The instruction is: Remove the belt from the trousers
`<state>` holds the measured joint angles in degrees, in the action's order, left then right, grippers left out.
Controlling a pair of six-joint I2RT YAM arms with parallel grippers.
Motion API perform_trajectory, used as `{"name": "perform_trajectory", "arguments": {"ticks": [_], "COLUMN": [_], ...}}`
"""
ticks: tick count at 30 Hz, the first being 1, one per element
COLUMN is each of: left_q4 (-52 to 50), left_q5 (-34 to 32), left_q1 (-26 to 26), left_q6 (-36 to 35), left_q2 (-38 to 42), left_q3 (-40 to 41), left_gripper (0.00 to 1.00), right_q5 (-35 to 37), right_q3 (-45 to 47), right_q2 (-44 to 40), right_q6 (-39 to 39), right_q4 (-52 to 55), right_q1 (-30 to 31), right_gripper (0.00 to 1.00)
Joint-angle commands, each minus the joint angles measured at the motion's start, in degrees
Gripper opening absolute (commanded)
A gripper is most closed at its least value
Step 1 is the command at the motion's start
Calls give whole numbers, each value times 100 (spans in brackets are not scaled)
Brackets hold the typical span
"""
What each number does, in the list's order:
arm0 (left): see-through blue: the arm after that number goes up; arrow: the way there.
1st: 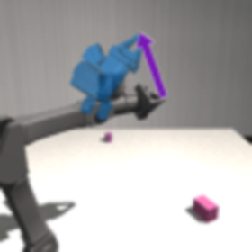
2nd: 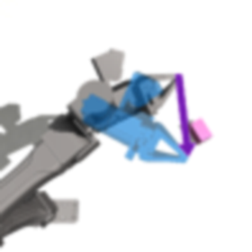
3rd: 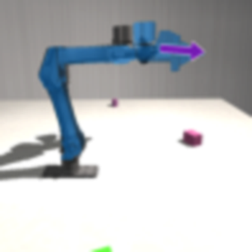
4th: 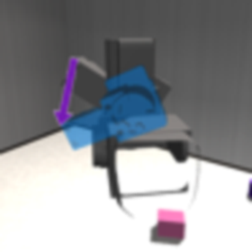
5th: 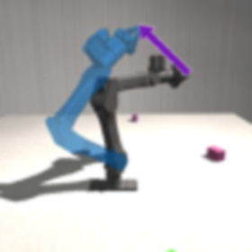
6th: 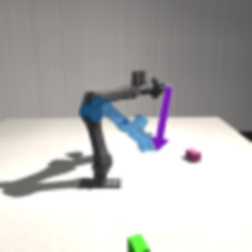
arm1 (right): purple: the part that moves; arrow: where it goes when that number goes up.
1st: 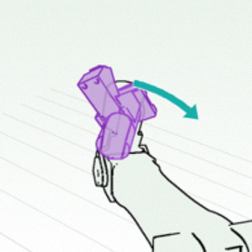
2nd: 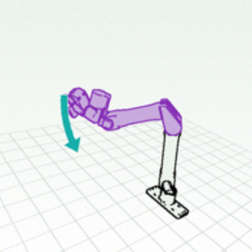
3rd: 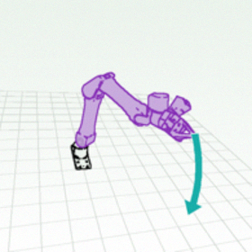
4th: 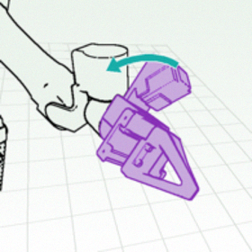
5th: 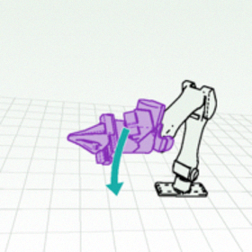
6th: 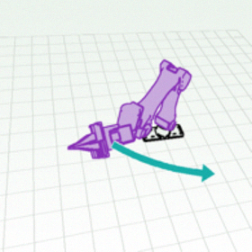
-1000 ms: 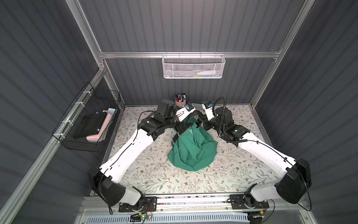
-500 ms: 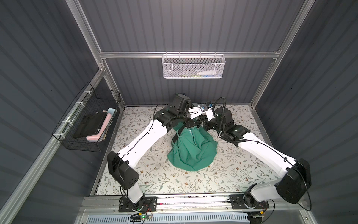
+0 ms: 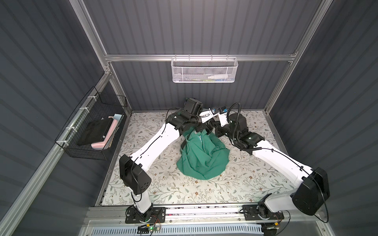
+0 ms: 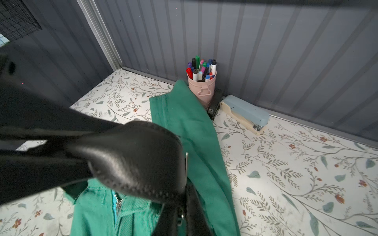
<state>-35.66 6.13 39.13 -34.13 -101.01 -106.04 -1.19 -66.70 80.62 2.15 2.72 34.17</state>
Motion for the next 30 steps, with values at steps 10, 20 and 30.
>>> {"name": "perform_trajectory", "arguments": {"ticks": [10,20,30], "left_q4": [504,952,1334], "left_q5": [1086,1282,1489], "left_q1": [-257,-306,-327], "left_q6": [1602,2275,2743], "left_q2": [602,870,1044], "left_q3": [60,303,356], "left_gripper": [0,0,0], "right_q5": [-1304,-1643,-1804], "right_q3": [789,1074,1234], "right_q2": [-556,-591,-553], "right_q6": [1022,1111,1215], "right_q4": [-1489,-1742,-1951], "right_q1": [-685,-688,-681], "right_gripper": [22,12,3]}}
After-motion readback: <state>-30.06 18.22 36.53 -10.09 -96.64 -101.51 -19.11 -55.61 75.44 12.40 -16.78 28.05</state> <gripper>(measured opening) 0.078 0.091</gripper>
